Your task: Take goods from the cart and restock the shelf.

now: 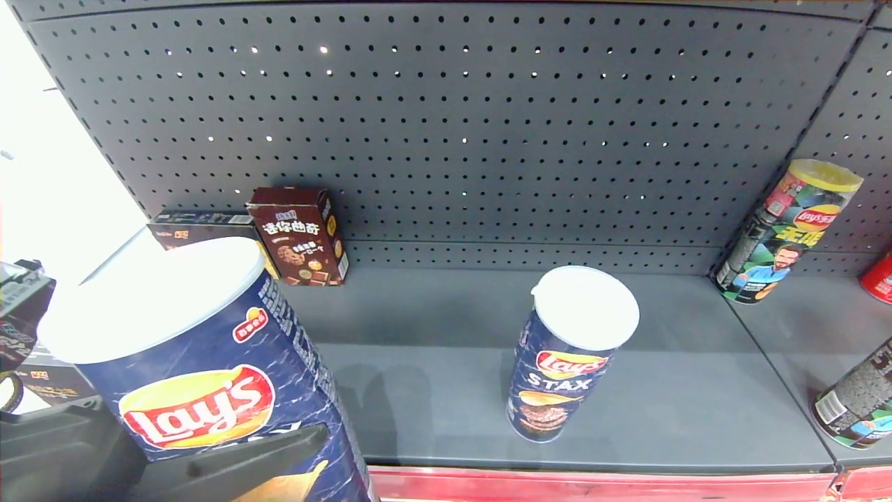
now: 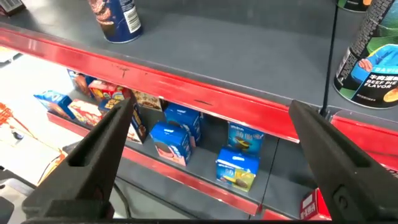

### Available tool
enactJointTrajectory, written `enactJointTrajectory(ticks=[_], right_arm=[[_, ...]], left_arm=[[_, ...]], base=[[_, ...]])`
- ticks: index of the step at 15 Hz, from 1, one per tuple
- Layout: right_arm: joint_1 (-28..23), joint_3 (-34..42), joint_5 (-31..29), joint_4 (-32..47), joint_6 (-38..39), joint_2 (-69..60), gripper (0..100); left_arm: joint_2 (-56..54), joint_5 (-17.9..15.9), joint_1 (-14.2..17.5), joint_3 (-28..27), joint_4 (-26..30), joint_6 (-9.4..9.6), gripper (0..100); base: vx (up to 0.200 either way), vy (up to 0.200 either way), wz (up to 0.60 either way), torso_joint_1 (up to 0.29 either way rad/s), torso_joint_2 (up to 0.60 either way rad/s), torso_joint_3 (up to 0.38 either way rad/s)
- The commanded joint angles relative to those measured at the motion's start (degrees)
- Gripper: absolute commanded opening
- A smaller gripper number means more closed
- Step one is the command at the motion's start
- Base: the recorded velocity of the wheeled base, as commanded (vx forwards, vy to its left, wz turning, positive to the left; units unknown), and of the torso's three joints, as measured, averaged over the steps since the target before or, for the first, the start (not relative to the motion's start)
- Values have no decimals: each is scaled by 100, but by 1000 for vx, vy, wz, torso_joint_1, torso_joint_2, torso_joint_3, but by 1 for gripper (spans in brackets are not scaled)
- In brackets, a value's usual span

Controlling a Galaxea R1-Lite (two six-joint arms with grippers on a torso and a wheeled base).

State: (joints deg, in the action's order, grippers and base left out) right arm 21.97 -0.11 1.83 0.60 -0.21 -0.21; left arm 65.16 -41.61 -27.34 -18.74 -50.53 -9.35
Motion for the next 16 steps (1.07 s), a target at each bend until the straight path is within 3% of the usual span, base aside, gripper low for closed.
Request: enactJointTrajectory(ticks=[1,5,8,11,12,13,14,16], right_arm=[[1,2,2,2,3,21,100],[1,2,2,2,3,21,100],[1,-7,2,2,-6,21,100],[1,2,2,2,-6,21,100],[1,2,2,-7,-6,21,100],[1,2,2,2,-6,21,100],[1,2,2,2,-6,21,100],[1,2,2,2,-6,21,100]], left_arm=[[-3,-5,-61,19,-1,3,0],[23,-14,-113,-7,-1,30,0],[23,-14,-465,2,17,197,0],[304,-5,-667,-218,421,953,0],[366,21,-632,-297,597,1120,0],[410,39,-605,-411,738,1243,0],[436,39,-597,-473,746,1243,0],[559,337,-342,-640,764,1427,0]], base=[[0,0,0,0,0,0],[0,0,0,0,0,0],[0,0,0,0,0,0],[0,0,0,0,0,0],[0,0,0,0,0,0],[0,0,0,0,0,0],[0,0,0,0,0,0],[0,0,0,0,0,0]])
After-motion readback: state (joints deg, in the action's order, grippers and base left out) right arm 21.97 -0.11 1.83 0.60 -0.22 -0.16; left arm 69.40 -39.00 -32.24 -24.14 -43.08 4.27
